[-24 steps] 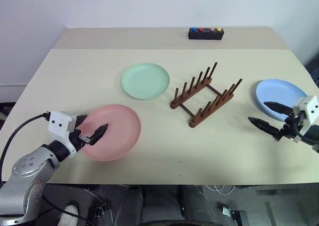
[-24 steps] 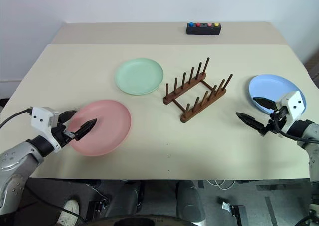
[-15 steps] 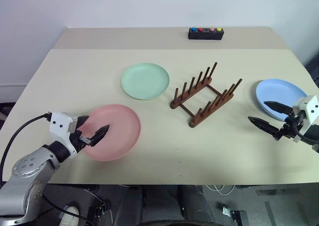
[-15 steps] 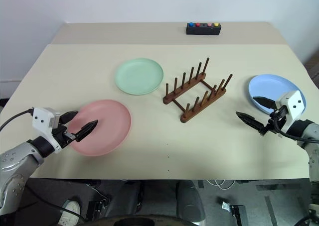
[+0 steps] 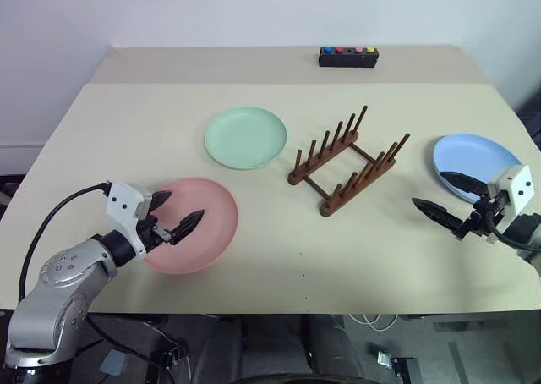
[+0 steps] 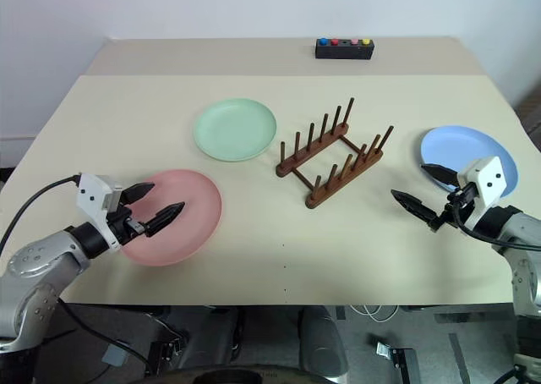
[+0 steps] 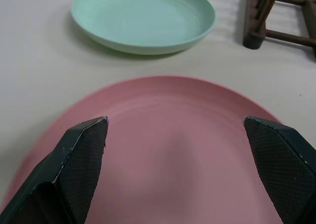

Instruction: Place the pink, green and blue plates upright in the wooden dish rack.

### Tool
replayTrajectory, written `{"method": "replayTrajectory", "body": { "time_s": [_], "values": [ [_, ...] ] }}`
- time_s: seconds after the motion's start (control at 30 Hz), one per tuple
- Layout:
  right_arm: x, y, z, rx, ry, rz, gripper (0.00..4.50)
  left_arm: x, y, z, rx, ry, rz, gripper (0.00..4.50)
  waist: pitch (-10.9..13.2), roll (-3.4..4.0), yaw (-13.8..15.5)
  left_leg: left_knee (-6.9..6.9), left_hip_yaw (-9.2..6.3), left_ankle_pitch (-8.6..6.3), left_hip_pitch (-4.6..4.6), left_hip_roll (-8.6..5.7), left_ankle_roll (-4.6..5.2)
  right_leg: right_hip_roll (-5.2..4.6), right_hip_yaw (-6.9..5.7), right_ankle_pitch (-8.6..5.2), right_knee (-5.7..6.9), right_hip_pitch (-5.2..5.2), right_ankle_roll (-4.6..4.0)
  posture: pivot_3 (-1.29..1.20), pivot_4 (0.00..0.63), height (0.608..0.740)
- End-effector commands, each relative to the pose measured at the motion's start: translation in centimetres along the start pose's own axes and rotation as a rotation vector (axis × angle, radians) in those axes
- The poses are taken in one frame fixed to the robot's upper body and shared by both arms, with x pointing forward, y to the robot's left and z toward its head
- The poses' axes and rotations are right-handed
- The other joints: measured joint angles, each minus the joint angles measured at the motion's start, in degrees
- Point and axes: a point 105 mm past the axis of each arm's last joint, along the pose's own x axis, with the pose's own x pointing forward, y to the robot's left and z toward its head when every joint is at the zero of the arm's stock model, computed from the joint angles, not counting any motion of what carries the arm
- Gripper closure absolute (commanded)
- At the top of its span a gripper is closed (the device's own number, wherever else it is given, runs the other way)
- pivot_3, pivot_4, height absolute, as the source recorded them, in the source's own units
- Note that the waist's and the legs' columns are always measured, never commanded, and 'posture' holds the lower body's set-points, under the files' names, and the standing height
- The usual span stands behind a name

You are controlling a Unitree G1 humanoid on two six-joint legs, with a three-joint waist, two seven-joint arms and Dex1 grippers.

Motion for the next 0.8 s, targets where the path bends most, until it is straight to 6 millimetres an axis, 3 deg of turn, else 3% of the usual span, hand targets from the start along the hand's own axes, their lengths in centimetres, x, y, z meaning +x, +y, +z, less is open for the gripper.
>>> {"method": "replayTrajectory", "body": {
  "time_s": [0.03,0.17,0.3,0.5,0.57,0.8],
  "values": [
    [0.6,0.9,1.3,-0.023,-0.054,0.02,0.0,0.9,-1.7,0.9,0.053,-0.006,-0.095,0.02,0.0,0.0,0.1,0.01,0.0,0.0,0.0,0.0,0.0,0.0,0.0,0.0,0.0,0.01,0.0,0.0,0.15,0.734],
    [0.8,1.9,1.6,-0.02,-0.071,0.036,0.0,2.6,-3.6,1.5,0.065,0.003,-0.229,0.02,0.0,0.0,0.2,0.02,-0.01,0.0,-0.01,-0.01,0.0,0.0,0.0,0.0,0.01,0.0,0.01,0.0,0.15,0.734],
    [0.4,2.5,0.9,-0.007,-0.06,0.035,0.0,6.2,-8.5,2.3,0.155,0.028,-0.456,0.02,0.0,0.0,0.6,0.08,-0.08,0.0,-0.01,-0.05,0.0,0.01,-0.03,0.0,0.0,0.12,0.03,0.0,0.15,0.734],
    [0.4,2.8,0.8,-0.001,-0.073,0.01,0.0,10.7,-11.7,3.0,0.216,0.072,-0.483,0.02,0.0,0.04,-0.2,-0.05,-0.06,0.0,0.08,-0.02,0.0,0.04,-0.02,0.12,0.05,0.07,0.27,0.0,0.15,0.734],
    [0.4,2.9,0.8,0.001,-0.077,0.001,0.0,12.4,-12.8,3.2,0.128,0.109,-0.479,0.02,0.0,0.02,0.0,0.0,-0.12,0.0,0.07,-0.03,0.01,0.06,-0.04,0.1,0.08,0.09,0.3,0.0,0.15,0.734],
    [0.5,3.1,0.8,-0.004,-0.086,-0.022,0.0,14.6,-15.1,2.3,0.112,0.196,-0.505,0.02,0.0,0.03,0.0,0.04,-0.13,0.0,0.02,-0.07,0.01,0.05,-0.03,0.09,0.08,0.08,0.35,0.0,0.15,0.734]
  ]
}}
